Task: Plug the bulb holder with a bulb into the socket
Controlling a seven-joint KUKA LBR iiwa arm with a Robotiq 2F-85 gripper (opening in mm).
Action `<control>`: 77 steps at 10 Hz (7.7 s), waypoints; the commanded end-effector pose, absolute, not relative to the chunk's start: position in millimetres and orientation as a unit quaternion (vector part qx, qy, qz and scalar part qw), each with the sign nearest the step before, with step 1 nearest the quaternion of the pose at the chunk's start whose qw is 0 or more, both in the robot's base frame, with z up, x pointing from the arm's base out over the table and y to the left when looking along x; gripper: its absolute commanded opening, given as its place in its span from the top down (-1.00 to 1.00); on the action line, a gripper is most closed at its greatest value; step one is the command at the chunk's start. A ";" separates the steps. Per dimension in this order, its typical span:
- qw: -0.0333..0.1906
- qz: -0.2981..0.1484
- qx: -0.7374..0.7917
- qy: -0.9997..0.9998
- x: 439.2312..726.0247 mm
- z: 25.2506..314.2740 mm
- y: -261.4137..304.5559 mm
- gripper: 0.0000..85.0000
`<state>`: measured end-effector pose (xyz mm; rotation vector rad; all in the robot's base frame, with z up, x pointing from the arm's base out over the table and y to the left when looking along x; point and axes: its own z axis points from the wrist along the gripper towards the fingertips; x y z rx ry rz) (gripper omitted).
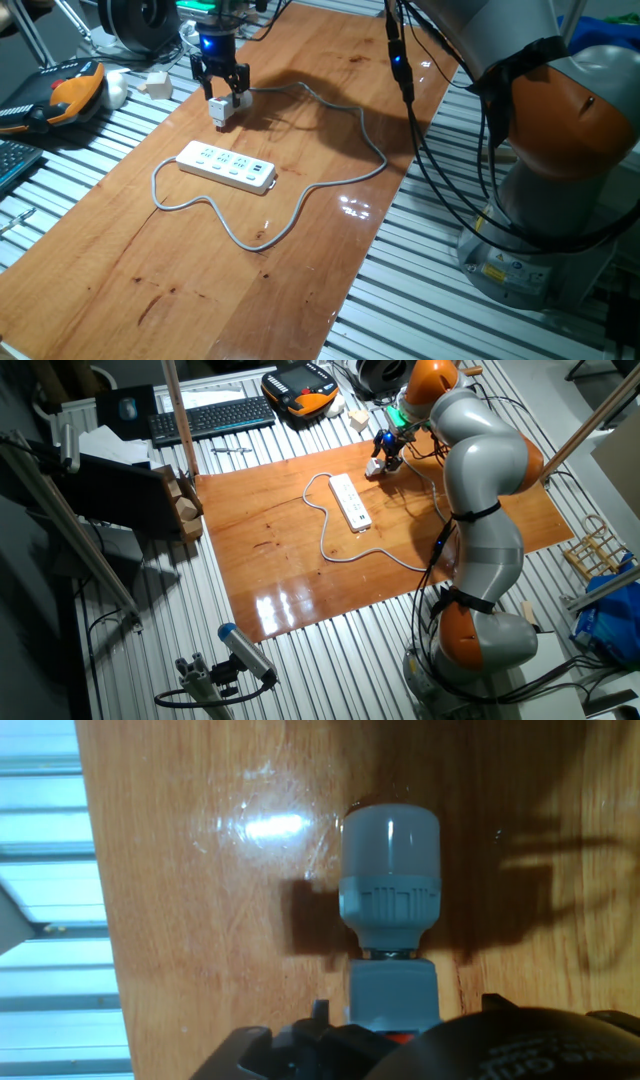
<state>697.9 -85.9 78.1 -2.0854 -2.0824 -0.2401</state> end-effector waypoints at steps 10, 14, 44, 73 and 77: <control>0.095 -0.088 -0.701 -0.701 699.2 67.6 -79.4 -0.60; 0.096 -0.088 -0.701 -0.701 699.3 66.7 -78.8 -0.60; 0.036 -0.013 -0.627 -0.778 661.8 97.4 -49.9 1.00; 0.009 -0.025 -0.690 -0.724 662.0 114.8 -33.2 1.00; -0.007 -0.022 -0.701 -0.713 658.5 124.8 3.3 1.00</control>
